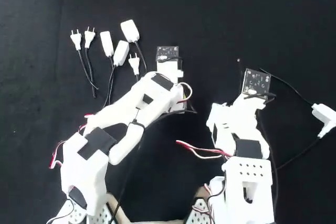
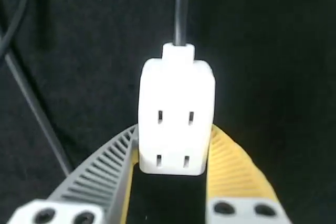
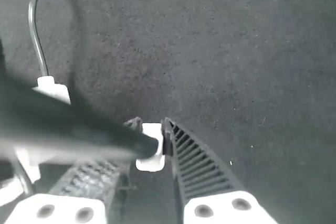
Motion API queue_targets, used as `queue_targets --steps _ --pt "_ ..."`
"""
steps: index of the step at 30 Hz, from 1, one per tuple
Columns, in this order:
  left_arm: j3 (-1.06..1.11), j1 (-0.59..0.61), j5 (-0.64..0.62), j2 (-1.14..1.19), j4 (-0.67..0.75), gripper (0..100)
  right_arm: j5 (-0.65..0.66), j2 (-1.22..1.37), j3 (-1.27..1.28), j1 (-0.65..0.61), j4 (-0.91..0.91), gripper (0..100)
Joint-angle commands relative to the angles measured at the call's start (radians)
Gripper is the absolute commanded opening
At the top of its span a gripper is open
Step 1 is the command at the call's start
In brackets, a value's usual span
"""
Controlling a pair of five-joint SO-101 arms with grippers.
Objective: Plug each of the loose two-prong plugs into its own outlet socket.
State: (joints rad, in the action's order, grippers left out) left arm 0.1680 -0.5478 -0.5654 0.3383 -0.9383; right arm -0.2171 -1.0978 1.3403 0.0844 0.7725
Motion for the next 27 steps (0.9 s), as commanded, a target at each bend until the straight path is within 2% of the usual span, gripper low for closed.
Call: queue_targets --steps 1,4,6,14,17,21,25,27 --pt "-0.045 -0.018 -0.008 -0.02 -0.08 12 -0.012 -0.018 -0.059 0.011 -0.021 1.2" --pt "-0.088 -0.01 -0.011 -0.02 -0.152 27 -0.012 -0.018 -0.059 0.011 -0.021 1.2" --pt "-0.114 -0.005 -0.026 -0.018 -0.198 31 -0.012 -0.018 -0.059 0.011 -0.021 1.2" --pt "-0.183 0.01 -0.023 -0.02 -0.298 31 -0.012 -0.018 -0.059 0.009 -0.021 1.2" --pt "-0.226 0.01 -0.02 -0.043 -0.379 31 -0.012 -0.018 -0.056 -0.005 -0.021 1.2" --pt "-0.239 0.015 0.052 -0.172 -0.489 31 -0.012 -0.018 -0.048 -0.074 -0.021 1.2" --pt "-0.148 0.108 0.058 -0.345 -0.493 31 -0.012 -0.018 -0.041 -0.103 -0.048 1.2" --pt "-0.091 0.16 0.106 -0.448 -0.496 31 -0.009 -0.018 -0.007 -0.124 -0.112 1.2"
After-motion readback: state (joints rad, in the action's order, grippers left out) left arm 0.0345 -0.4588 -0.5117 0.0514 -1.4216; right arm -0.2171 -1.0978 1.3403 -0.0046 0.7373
